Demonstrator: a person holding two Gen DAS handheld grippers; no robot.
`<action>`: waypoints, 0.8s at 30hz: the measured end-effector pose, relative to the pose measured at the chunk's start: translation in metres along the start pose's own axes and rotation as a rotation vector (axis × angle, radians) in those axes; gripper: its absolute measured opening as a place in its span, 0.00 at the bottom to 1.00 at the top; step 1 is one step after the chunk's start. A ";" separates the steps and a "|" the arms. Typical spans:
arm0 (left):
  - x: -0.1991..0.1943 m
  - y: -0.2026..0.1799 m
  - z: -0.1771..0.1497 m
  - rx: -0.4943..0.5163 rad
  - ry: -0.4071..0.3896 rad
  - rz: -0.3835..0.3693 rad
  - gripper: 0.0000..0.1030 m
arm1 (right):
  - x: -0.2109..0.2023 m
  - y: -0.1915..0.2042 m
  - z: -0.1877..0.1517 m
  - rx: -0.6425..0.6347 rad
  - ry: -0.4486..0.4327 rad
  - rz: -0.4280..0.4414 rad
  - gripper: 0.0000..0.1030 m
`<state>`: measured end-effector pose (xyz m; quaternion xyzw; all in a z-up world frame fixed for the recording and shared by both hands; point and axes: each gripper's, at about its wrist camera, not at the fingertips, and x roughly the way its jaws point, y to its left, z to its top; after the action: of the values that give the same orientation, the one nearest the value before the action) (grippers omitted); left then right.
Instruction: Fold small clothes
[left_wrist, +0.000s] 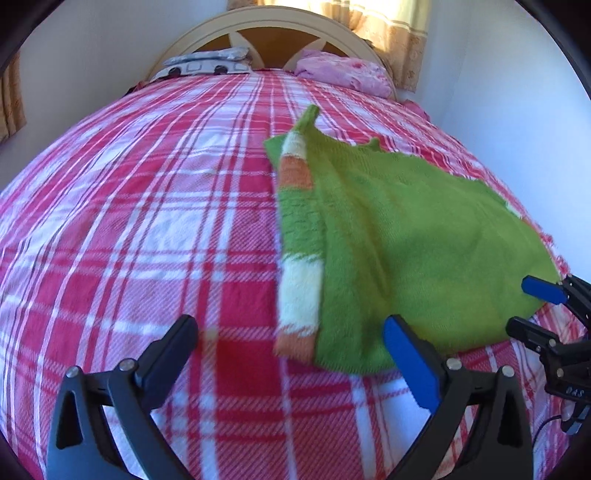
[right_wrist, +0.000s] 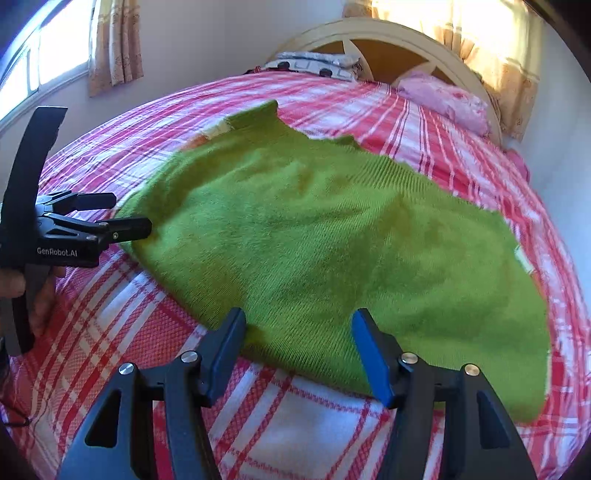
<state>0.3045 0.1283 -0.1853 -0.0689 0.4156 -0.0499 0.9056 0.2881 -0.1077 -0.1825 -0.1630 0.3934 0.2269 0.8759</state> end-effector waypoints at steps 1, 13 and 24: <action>-0.004 0.005 -0.001 -0.024 -0.015 -0.010 1.00 | -0.011 0.010 0.002 -0.047 -0.031 -0.005 0.59; -0.013 0.061 0.000 -0.260 -0.078 0.004 1.00 | -0.009 0.103 0.025 -0.366 -0.104 0.034 0.59; -0.014 0.083 0.003 -0.341 -0.101 -0.073 1.00 | 0.023 0.155 0.048 -0.476 -0.083 0.025 0.59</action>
<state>0.3000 0.2122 -0.1864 -0.2389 0.3691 -0.0081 0.8981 0.2501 0.0513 -0.1860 -0.3507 0.2943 0.3304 0.8254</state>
